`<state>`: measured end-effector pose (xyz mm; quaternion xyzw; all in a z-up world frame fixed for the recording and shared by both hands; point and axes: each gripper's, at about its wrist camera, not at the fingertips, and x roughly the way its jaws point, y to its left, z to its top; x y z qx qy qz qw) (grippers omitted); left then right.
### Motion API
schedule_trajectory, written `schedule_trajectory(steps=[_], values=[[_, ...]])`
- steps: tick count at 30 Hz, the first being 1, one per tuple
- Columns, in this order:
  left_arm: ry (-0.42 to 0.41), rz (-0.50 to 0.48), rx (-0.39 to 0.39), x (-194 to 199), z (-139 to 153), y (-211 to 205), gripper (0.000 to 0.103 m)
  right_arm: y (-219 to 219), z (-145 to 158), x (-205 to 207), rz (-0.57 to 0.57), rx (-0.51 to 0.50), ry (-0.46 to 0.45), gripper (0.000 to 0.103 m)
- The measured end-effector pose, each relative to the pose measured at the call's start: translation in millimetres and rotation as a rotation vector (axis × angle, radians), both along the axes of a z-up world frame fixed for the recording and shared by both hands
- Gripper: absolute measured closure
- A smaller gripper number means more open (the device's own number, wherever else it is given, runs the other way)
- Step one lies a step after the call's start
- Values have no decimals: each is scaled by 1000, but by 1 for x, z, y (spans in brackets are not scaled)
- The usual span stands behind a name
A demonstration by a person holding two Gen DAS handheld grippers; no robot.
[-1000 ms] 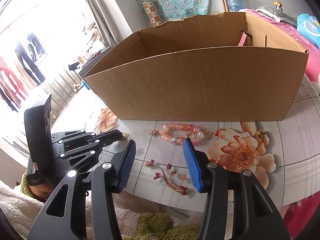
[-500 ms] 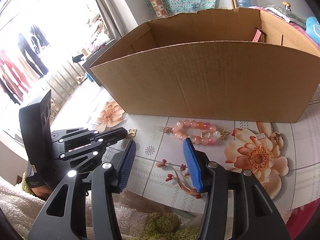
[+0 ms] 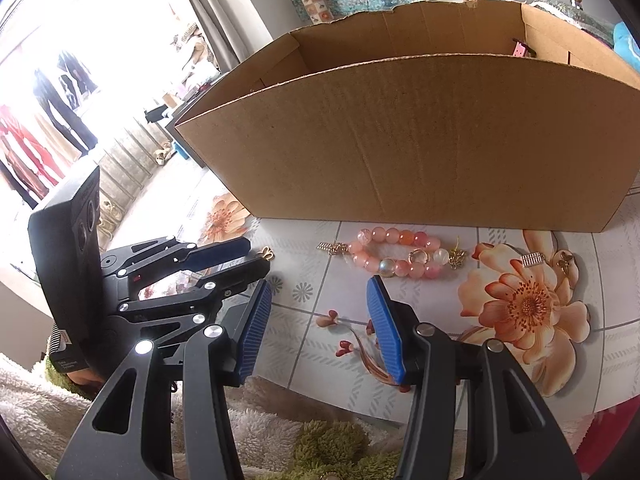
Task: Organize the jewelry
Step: 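Close the left tool on the gold butterfly charm and lift it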
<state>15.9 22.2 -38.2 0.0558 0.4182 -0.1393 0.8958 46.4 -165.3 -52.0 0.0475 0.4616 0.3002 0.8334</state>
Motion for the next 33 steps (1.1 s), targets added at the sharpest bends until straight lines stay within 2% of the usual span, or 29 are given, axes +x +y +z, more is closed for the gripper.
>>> schedule_trajectory(steps=[4, 6, 12, 20, 24, 30, 33], values=[[-15, -21, 28, 4, -1, -8, 79, 2, 1, -1, 1, -3, -12, 54], [-18, -33, 33, 4, 0, -9, 89, 1, 1, -2, -3, 1, -12, 54], [-23, -32, 51, 3, 0, -12, 89, -4, 3, -6, -17, 10, -19, 54], [-38, -33, 12, -5, 8, -15, 89, -20, 11, -13, -42, -1, -42, 54], [-39, -47, -34, -7, 13, -20, 89, -40, 16, -17, -102, -31, -67, 54], [-35, -66, -60, -6, 11, -28, 89, -83, 17, -12, -260, -79, -75, 54], [-29, -71, -57, -5, 9, -29, 89, -91, 17, -7, -285, -94, -80, 60]])
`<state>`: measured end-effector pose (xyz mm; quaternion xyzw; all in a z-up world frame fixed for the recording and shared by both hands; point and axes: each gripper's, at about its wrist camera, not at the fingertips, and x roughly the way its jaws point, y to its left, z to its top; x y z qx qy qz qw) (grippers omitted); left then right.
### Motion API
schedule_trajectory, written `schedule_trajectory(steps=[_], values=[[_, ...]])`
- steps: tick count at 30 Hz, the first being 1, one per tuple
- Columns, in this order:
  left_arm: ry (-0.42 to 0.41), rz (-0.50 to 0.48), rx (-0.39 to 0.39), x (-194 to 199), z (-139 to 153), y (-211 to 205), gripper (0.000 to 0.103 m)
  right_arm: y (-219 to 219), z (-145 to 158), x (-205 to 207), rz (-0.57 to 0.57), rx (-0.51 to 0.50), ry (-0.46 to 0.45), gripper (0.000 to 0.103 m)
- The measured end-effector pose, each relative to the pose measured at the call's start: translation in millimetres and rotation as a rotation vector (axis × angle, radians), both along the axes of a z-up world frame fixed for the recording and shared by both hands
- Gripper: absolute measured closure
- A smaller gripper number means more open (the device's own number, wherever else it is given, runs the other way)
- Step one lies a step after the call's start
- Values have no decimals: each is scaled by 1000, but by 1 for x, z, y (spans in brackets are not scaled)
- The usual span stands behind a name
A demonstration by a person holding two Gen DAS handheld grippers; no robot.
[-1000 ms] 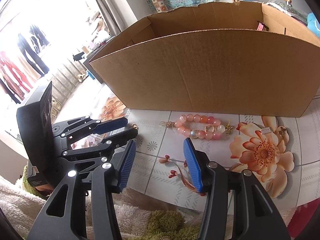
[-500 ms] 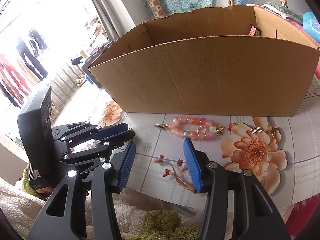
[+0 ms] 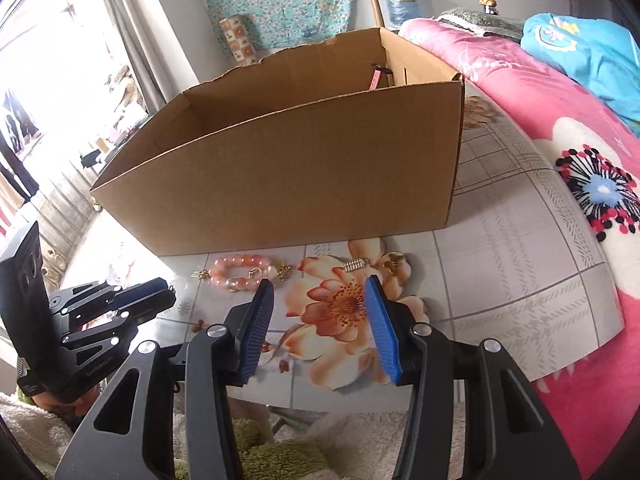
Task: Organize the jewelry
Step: 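Close the left tool on the gold butterfly charm and lift it, then carry the charm over the box and open the left tool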
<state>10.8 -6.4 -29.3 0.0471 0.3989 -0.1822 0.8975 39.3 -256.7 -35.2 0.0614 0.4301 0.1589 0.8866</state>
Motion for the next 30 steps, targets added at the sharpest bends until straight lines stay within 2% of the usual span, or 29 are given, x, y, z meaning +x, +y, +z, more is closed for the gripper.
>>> schedule_trajectory(steps=[10, 15, 20, 22, 23, 30], values=[[3, 13, 5, 0, -1, 5, 89, 14, -15, 17, 29, -67, 17, 68], [7, 10, 7, 3, -2, 2, 89, 19, -25, 30, 45, -140, 15, 73], [6, 15, 10, 3, -3, 5, 89, 27, -27, 36, 91, -222, -24, 80], [9, 17, 9, 3, -4, 5, 89, 28, -27, 37, 107, -223, -20, 83], [9, 18, 8, 4, -4, 6, 89, 28, -27, 37, 116, -223, -18, 88], [0, 22, 7, 2, -2, 8, 89, 23, -26, 42, 114, -187, -15, 88]])
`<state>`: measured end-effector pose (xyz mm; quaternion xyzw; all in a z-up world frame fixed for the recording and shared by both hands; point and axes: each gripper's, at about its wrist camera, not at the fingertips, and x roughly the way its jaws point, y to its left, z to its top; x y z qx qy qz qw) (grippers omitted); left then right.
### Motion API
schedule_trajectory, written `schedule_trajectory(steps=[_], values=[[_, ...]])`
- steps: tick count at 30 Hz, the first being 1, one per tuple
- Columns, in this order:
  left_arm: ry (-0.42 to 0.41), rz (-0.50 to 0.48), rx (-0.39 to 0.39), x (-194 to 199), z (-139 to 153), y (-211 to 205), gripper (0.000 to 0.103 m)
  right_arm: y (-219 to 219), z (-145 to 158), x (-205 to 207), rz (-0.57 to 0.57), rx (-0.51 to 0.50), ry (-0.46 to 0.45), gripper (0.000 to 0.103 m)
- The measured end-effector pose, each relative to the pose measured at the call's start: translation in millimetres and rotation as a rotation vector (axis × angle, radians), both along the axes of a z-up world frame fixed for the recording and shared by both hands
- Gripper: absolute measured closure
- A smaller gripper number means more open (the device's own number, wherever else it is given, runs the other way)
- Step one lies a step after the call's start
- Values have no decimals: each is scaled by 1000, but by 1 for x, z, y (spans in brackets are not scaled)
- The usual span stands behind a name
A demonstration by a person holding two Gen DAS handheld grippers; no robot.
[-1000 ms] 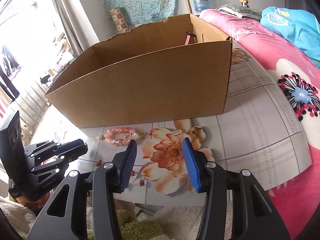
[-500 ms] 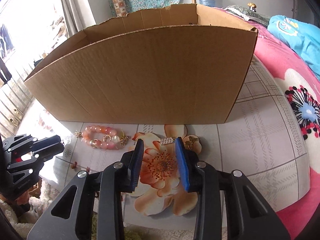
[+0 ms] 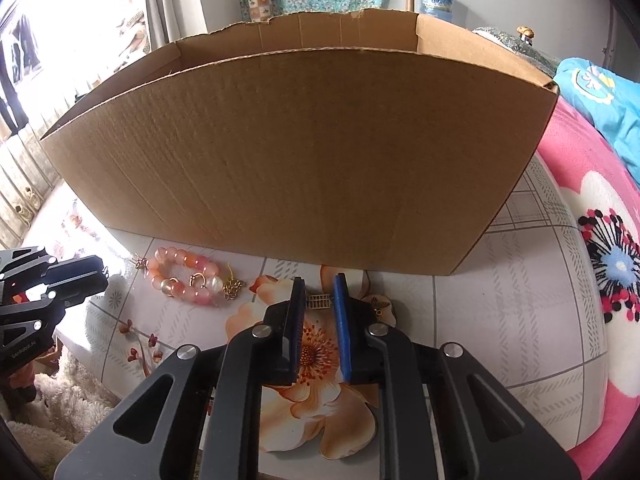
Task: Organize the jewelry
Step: 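Carry the charm over the box and open the left tool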
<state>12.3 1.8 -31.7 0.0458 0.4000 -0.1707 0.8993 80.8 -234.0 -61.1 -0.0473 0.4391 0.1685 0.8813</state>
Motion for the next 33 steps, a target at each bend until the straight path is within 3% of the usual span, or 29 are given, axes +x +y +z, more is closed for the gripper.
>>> schedule_trajectory(steps=[8, 16, 19, 21, 24, 28, 33], values=[[-49, 16, -14, -11, 17, 6, 89, -10, 18, -17, -9, 65, -22, 88], [-215, -24, -95, -30, 88, 14, 89, 0, 91, -46, 82, 156, -178, 88], [-287, -57, -88, -18, 112, 8, 89, 10, 119, -35, 154, 197, -240, 88], [-291, -52, -63, 3, 120, 1, 89, 22, 129, -19, 197, 207, -247, 88], [-208, -15, -23, 50, 117, -6, 89, 44, 129, 20, 245, 214, -178, 88], [-12, 10, -71, 115, 102, -5, 89, 70, 108, 77, 237, 160, -17, 88], [88, 58, -74, 158, 87, -2, 89, 82, 84, 125, 193, 144, 126, 88]])
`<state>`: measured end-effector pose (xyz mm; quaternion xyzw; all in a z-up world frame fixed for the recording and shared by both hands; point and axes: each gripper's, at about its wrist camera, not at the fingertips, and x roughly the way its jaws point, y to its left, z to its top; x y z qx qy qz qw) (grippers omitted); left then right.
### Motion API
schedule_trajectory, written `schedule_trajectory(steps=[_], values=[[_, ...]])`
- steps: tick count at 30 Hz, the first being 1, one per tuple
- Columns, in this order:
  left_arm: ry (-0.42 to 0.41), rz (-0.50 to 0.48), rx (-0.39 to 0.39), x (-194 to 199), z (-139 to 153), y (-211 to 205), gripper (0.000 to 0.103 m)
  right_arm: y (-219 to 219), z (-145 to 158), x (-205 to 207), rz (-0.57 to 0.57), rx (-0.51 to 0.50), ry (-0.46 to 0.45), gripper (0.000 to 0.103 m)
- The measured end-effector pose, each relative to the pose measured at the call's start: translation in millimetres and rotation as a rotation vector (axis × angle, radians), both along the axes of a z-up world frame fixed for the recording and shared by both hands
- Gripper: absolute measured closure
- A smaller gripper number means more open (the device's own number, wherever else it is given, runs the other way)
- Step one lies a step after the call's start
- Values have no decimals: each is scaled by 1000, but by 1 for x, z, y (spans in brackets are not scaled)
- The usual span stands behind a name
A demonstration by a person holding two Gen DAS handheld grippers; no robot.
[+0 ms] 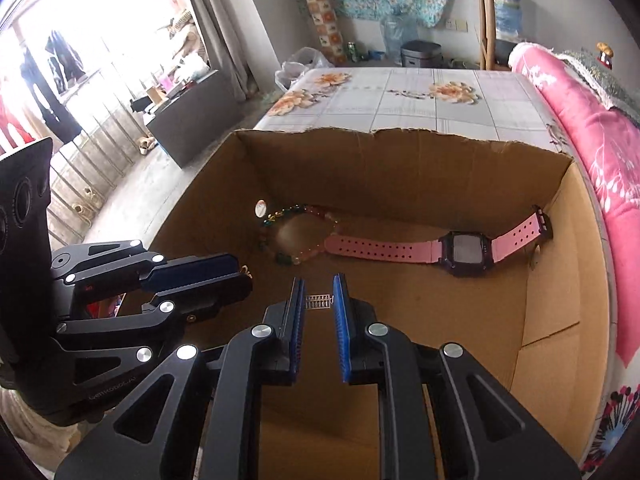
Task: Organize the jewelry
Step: 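Carry the charm over the box and open the left tool, then move both tools back over the sheet toward the pink bead bracelet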
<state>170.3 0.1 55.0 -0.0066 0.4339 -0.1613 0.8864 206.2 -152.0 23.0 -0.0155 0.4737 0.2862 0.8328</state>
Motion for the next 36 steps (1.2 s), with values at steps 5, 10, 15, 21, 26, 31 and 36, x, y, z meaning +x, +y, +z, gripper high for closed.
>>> schedule_trajectory(steps=[5, 10, 15, 21, 26, 31, 36], values=[[37, 24, -49, 7, -4, 4, 88, -4, -3, 18, -31, 14, 31, 87], [34, 30, -72, 7, -4, 9, 87, -7, 1, 20, -38, 29, 18, 84], [1, 37, -75, 1, 2, 14, 87, -13, 8, 16, -49, 45, -3, 82], [-139, 17, -86, -36, 30, 19, 87, -33, 44, -8, -52, 121, -102, 82], [-280, -45, -131, -95, 53, 30, 87, -70, 84, -58, -44, 208, -233, 69], [-334, -136, -208, -153, 49, 33, 87, -115, 94, -122, -41, 286, -325, 66], [-252, -158, -229, -181, 6, 15, 83, -134, 48, -157, -87, 351, -220, 66]])
